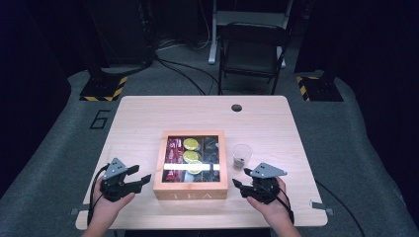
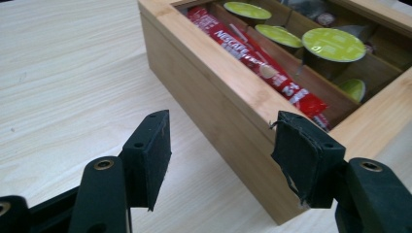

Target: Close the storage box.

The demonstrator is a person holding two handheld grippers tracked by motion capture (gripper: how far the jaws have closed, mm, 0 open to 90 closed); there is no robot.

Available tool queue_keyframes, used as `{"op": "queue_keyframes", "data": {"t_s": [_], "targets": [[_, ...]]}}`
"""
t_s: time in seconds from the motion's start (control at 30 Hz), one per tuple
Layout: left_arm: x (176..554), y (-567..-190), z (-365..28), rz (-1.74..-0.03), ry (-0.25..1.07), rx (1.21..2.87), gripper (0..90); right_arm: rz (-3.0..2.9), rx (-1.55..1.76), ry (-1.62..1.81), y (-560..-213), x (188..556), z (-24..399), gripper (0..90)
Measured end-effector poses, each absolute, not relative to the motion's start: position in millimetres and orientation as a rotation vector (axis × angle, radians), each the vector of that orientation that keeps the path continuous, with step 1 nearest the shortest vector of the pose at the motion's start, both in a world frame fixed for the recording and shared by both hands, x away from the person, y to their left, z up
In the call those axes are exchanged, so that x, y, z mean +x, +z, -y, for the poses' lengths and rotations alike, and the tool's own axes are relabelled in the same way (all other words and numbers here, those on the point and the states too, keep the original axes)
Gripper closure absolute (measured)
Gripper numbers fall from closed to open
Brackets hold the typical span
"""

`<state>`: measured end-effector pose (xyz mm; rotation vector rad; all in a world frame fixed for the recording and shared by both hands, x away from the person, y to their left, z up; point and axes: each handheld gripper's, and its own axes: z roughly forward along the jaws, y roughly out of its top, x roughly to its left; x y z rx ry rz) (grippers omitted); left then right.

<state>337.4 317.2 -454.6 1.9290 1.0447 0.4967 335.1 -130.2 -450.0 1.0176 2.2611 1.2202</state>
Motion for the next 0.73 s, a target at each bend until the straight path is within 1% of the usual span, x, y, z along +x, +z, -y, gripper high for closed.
{"op": "queue_keyframes", "data": {"t_s": [0.13, 0.3, 0.5, 0.67, 0.73], "targets": [[342, -459, -321, -1.064, 0.539, 1.937, 38.4, -2.258, 1.019, 1.206, -454, 335, 132, 42.3], [348, -465, -325, -1.095, 0.506, 1.936, 38.4, -2.276, 1.033, 1.162, -462, 334, 133, 42.6], [356, -474, -330, -1.156, 0.501, 1.931, 38.4, -2.28, 1.057, 1.148, -468, 337, 136, 43.7], [360, -477, -331, -1.181, 0.485, 1.916, 38.3, -2.262, 1.066, 1.185, -467, 337, 141, 43.7], [360, -477, -330, -1.176, 0.493, 1.909, 38.3, -2.27, 1.039, 1.232, -466, 334, 140, 41.8]]}}
